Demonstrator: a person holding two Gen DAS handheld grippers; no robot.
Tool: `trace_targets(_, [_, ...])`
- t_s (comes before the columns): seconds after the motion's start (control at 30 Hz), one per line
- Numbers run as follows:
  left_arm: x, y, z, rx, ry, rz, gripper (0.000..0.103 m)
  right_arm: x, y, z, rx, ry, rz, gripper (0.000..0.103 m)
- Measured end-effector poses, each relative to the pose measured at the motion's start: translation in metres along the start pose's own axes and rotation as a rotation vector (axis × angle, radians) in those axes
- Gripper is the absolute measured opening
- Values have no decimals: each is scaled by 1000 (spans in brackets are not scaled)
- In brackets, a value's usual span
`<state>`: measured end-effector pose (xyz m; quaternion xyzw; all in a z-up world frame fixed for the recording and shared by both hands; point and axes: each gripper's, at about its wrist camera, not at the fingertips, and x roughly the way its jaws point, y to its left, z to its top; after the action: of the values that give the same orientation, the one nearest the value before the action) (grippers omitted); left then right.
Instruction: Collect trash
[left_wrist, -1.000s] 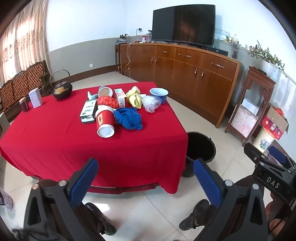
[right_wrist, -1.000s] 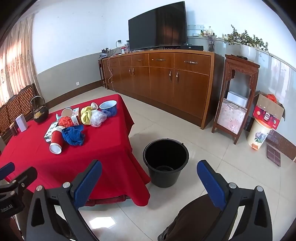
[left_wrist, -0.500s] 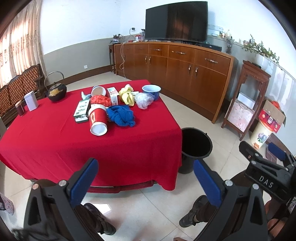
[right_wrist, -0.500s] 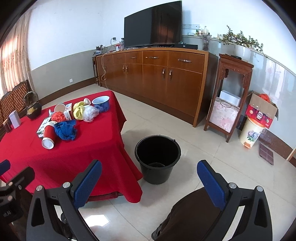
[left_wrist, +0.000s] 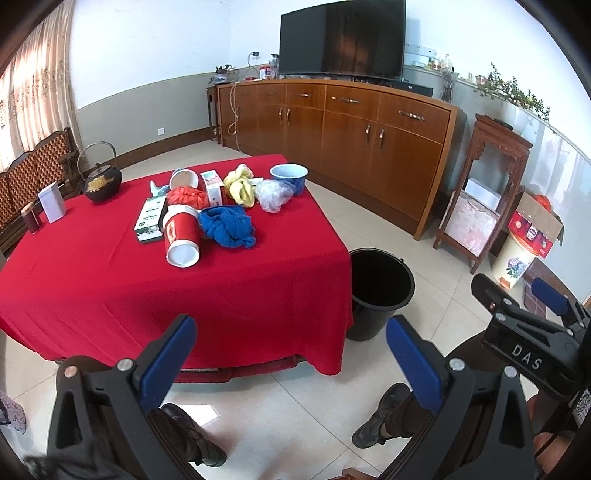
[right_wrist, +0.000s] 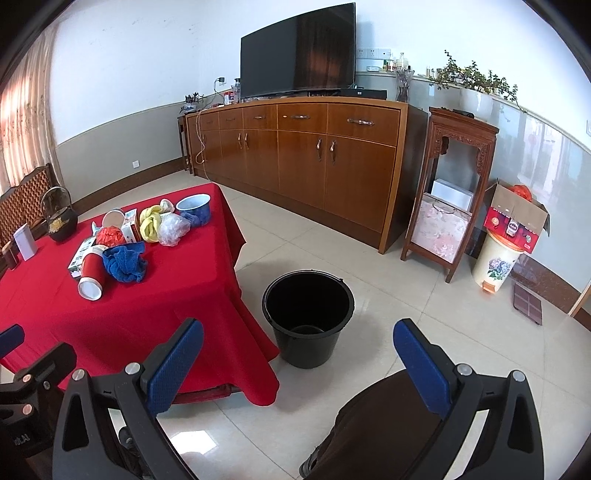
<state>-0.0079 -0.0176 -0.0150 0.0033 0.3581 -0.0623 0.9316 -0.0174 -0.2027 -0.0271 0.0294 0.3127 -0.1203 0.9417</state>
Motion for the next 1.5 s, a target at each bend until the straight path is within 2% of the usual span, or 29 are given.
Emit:
trace_targets(0.93, [-2, 4, 0, -15, -17, 13, 103, 1, 11, 0, 1, -4, 2, 103])
trace_targets(1.2, [-11, 8, 2, -31, -74, 24, 103, -7, 10, 1, 9, -43, 2, 103])
trace_targets(1.5, [-11, 10, 4, -27, -91, 24, 103, -11, 8, 3, 12, -63, 2, 103])
